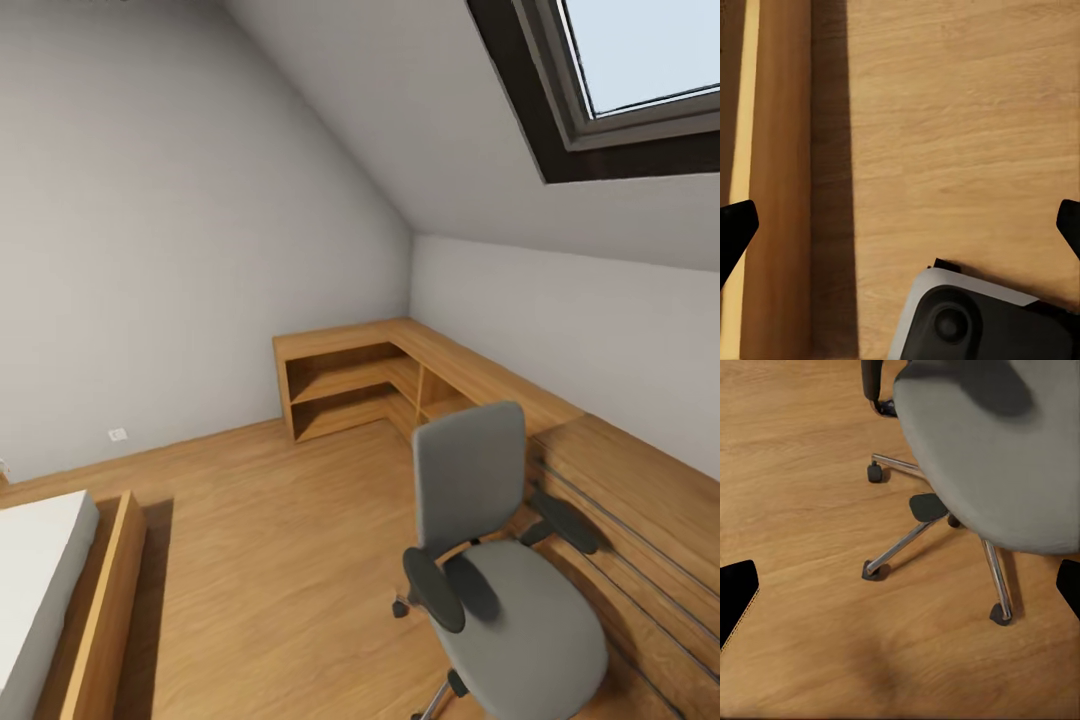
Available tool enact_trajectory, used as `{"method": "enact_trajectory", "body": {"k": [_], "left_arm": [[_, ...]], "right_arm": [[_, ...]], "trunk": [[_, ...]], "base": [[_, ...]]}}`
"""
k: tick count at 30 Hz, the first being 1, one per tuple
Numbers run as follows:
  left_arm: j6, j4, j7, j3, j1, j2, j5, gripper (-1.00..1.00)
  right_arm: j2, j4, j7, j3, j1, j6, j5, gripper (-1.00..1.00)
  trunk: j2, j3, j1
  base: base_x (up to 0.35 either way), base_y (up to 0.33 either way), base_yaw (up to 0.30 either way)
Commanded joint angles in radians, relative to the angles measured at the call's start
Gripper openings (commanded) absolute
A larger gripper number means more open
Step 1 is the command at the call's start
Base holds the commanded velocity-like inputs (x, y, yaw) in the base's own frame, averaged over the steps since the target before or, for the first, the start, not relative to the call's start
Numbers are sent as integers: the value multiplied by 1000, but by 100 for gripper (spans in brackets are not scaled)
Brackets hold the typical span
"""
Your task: In the bedroom, organize the workspace by keeping the computer under the desk, ensuring the monitor is on the desk, placing the keyboard on the desk next to the monitor, placing the mouse on the desk next to the keyboard, moving the folder from the swivel chair onto the desk next to the mouse, stacking the notebook on top of the folder with the pen on top of the notebook, and positioning the swivel chair next to the desk.
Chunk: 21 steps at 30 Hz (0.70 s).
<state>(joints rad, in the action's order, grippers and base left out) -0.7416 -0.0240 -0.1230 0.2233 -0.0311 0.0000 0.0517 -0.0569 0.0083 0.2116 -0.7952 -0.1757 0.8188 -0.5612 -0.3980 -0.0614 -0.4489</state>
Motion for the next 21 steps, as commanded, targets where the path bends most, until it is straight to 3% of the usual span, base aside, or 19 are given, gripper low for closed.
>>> {"method": "enact_trajectory", "body": {"k": [1,14,21], "left_arm": [[-1,1,-1,-4,-1,1,5,100],[2,1,-1,-4,-1,0,5,100],[2,1,-1,-4,-1,0,4,100]], "right_arm": [[-1,1,6,-9,-1,2,-3,100],[-1,1,5,-10,-1,2,-3,100],[0,1,5,-10,-1,2,-2,100]], "trunk": [[-2,-1,-1],[-2,7,-1],[-2,11,-1]], "base": [[301,14,221],[304,123,249],[133,111,262]]}}
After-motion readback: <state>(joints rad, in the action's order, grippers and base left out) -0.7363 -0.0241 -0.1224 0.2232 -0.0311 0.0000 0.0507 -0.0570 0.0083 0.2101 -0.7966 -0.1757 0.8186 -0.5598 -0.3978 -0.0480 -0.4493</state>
